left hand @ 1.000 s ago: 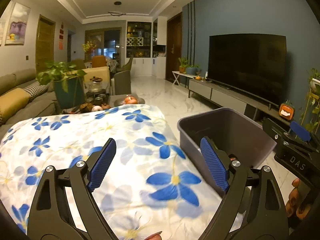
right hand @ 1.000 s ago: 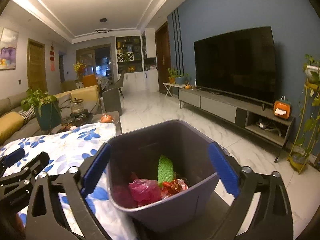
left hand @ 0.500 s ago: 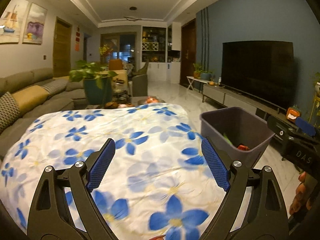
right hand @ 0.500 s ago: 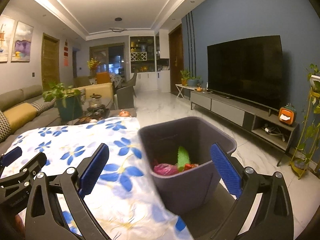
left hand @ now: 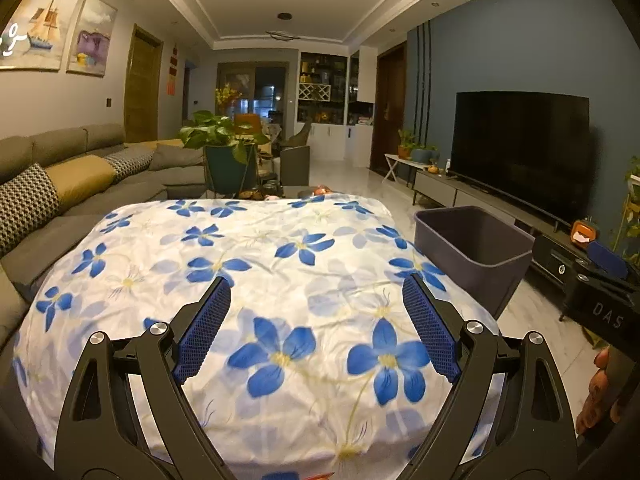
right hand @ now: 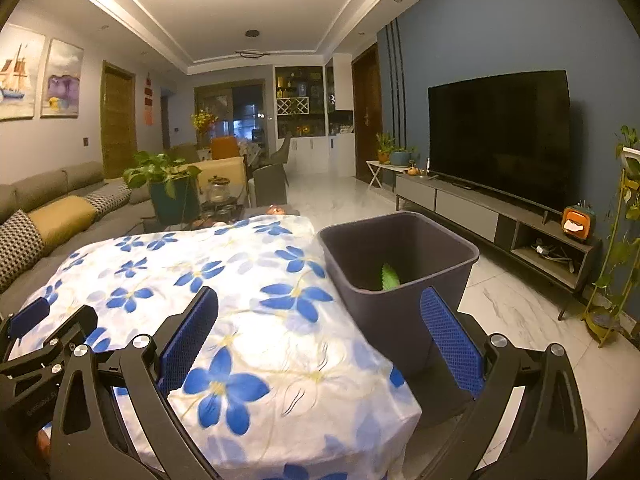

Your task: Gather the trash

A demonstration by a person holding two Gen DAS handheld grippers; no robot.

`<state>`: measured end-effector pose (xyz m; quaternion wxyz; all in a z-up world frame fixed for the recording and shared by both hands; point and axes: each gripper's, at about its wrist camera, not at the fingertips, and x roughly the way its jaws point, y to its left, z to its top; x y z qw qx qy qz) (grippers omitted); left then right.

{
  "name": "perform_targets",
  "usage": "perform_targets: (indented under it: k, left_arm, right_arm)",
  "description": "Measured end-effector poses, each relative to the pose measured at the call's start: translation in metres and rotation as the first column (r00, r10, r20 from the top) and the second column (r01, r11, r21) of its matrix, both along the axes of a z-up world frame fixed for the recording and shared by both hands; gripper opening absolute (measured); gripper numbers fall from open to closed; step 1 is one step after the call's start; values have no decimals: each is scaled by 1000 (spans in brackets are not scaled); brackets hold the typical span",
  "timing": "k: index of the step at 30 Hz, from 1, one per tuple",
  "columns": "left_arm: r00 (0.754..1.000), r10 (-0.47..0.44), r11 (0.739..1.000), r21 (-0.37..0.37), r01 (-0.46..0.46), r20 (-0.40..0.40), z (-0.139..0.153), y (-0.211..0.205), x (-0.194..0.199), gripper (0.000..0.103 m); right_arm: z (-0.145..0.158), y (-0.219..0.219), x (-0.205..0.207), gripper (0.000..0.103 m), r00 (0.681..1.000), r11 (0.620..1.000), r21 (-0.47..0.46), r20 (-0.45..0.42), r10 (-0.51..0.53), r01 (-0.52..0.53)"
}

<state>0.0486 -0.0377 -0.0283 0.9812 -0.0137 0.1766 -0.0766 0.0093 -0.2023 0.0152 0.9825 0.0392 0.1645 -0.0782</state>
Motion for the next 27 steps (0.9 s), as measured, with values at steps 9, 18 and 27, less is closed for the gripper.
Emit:
perform_targets:
  k: [9,18,27]
  left_arm:
    - [1000,5,1000,-21,-5,-14,-1,17,-29,86]
    - [1000,8,999,-31,-7,7,5,23,-43,86]
    - [1000,4,1000,-29,-4,15,7,22,-49,86]
  right_arm:
    - [0,24,-36,97,999,999,-28,24,25,-24]
    - [4,29,-51,97,999,999,-37,44,30,-29]
    - [6,26,-57,97,998,999,-32,54,16,-15]
